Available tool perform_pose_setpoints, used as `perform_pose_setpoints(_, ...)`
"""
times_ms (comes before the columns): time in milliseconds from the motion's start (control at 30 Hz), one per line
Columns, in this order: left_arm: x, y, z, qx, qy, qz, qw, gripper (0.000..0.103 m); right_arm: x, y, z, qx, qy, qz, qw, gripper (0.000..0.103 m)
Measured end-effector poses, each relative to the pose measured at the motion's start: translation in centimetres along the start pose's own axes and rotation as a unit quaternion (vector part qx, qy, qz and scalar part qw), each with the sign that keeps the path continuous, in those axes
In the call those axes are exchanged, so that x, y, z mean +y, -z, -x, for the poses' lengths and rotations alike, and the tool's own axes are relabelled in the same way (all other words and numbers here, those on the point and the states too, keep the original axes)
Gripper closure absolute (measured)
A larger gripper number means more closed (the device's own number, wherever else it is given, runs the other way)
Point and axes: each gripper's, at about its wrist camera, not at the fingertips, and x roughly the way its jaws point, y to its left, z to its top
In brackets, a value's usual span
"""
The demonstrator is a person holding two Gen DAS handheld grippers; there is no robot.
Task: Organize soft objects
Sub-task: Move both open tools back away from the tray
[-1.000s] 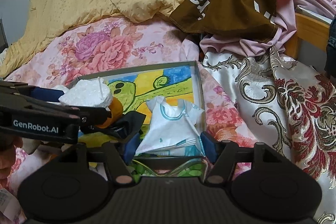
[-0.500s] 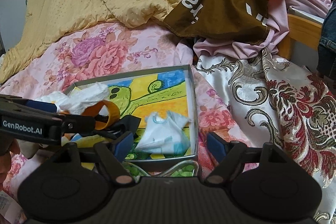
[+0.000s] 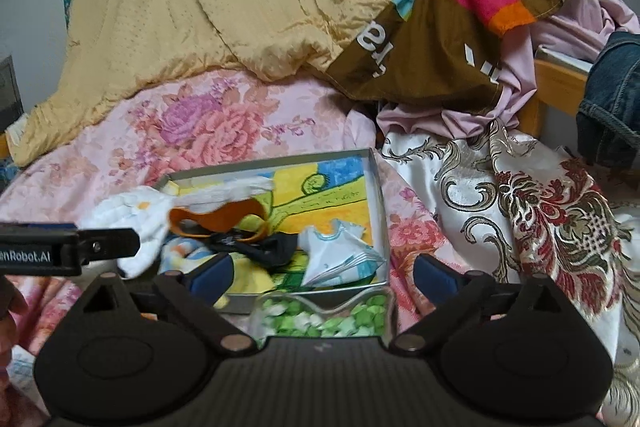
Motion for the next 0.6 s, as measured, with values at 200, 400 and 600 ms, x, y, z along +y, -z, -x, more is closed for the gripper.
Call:
perform_pose_setpoints(200,1.1,2.7,4.8,-0.022,-0.025,0.016,0.9993,0.001,1.7,1.2,4.0,-0.010,0.003,0.000,1.000,0.002)
perform_pose_setpoints(400,1.9,5.5,9.5,-0.028,-0.045,0.016,0.9984,0.001,3.1,2.6,7.9,-0.016,0.000,0.002,1.000,0.001)
perform_pose_setpoints(600,2.3,7.8,13.5,-0.022,-0.060,0.010,0.9979,0.001,3.9,4.4,11.5,-0.004,0.000,-0.016,1.000,0.000)
